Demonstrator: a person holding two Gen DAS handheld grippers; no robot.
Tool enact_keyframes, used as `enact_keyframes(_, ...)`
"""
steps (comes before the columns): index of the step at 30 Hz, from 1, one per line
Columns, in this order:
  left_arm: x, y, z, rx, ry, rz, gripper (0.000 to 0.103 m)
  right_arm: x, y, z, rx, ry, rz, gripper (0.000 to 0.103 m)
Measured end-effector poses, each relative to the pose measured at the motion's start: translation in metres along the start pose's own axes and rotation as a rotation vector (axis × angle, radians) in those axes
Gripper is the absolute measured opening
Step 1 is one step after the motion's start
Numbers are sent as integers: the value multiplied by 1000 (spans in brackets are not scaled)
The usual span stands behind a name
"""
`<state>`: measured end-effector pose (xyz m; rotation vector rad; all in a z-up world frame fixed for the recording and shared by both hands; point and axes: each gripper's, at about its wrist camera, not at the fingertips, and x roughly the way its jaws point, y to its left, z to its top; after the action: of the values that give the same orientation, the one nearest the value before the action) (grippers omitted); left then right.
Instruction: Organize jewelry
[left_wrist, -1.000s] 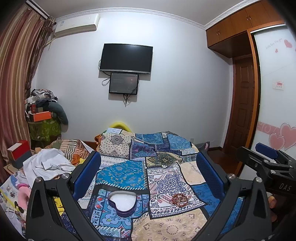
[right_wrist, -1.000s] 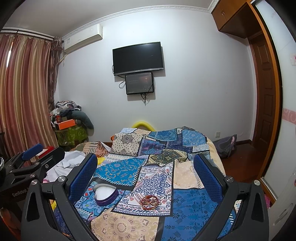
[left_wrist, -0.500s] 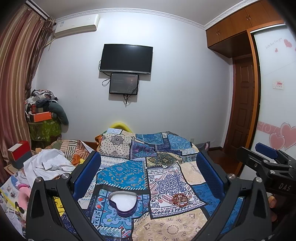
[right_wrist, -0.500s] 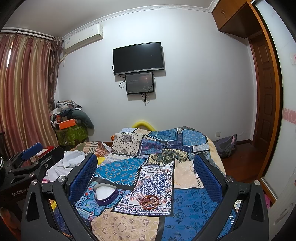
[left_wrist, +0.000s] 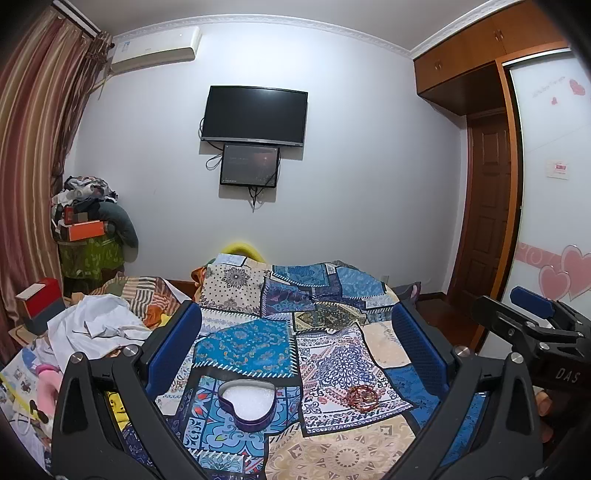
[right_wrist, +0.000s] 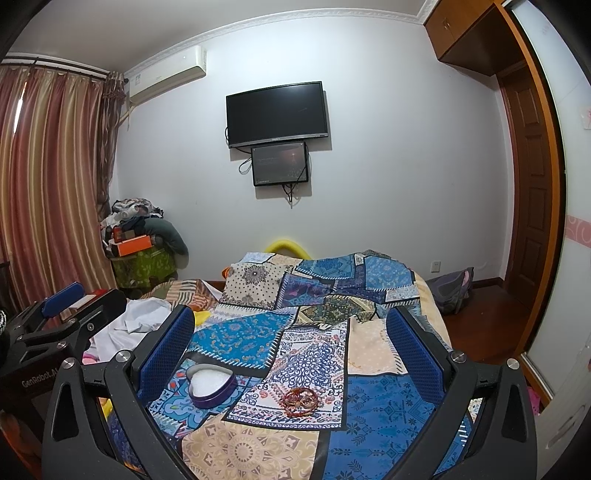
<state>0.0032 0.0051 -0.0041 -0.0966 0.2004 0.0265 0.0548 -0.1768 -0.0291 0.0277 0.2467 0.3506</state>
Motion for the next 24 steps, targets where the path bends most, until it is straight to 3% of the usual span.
enact_keyframes(13, 42, 0, -14, -8, 86, -20, 103, 28, -25, -14, 21, 77, -41, 103)
enact_keyframes(18, 78, -3, -30, -5, 186, -30, 103, 52, -51, -30, 40, 163, -97, 103)
enact_keyframes(24, 131, -7, -64, -18, 358, -52, 102, 76, -73, -50, 55, 291, -135, 103)
